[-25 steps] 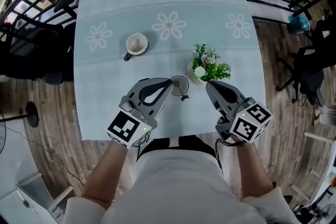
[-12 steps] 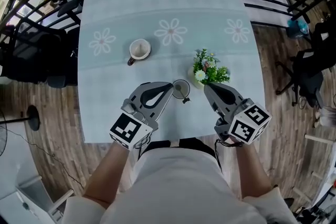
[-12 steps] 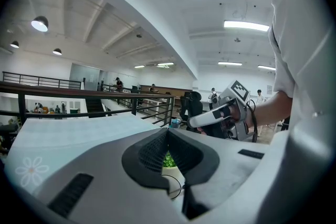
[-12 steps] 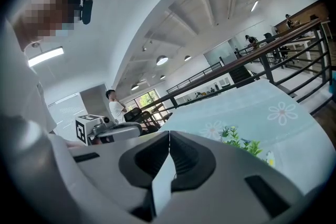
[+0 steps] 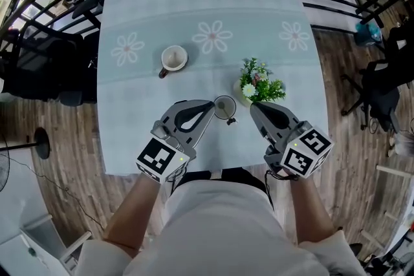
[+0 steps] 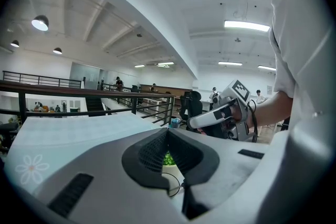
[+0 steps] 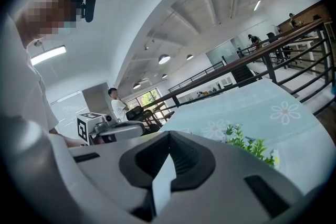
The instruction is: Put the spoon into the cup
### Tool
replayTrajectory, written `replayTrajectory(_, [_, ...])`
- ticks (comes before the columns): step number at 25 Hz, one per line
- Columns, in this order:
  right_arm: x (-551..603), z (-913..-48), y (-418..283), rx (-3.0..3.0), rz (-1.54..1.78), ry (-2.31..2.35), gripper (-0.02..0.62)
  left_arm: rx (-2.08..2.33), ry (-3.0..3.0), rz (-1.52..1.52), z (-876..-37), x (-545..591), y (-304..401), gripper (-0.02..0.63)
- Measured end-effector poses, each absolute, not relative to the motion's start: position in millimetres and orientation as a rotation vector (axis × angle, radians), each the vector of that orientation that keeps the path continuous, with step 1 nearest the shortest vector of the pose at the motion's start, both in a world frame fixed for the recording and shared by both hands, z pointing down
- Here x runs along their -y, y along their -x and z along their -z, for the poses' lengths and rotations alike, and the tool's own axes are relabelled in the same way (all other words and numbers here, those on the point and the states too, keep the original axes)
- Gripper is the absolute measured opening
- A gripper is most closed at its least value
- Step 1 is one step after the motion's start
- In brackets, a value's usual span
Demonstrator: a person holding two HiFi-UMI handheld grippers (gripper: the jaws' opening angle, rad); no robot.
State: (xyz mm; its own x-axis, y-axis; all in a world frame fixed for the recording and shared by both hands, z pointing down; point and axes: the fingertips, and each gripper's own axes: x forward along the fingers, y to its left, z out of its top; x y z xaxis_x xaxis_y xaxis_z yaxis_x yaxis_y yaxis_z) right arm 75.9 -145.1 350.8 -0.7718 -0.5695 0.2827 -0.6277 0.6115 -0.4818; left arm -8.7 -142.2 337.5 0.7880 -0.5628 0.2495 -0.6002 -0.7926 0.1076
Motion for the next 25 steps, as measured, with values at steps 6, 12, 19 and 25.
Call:
replayTrajectory(6, [143.7,-353.9,-73.6,2.718,-0.862,-1.000,0.023,0.922,-2.787,-0.319,-341.4,141.4,8.7,0.021])
replayTrajectory(12, [142.7,-354.1,-74.4,2.712,-0.858,-1.002,0.023,0.927,-2.795,-0.311,-338.7,141.3,8.0,0.021])
replayTrajectory(19, [142.5,-356.7,-70.8,2.711,-0.854,-0.987,0.023,0.925,-2.779,-0.361,-348.3,139.1,9.7,0.021])
replayTrajectory(25, [141.1,-359.7,-71.1,2.703,-0.851,-0.982,0.023,0.926,-2.782,-0.323,-346.7,138.7,7.5,0.021])
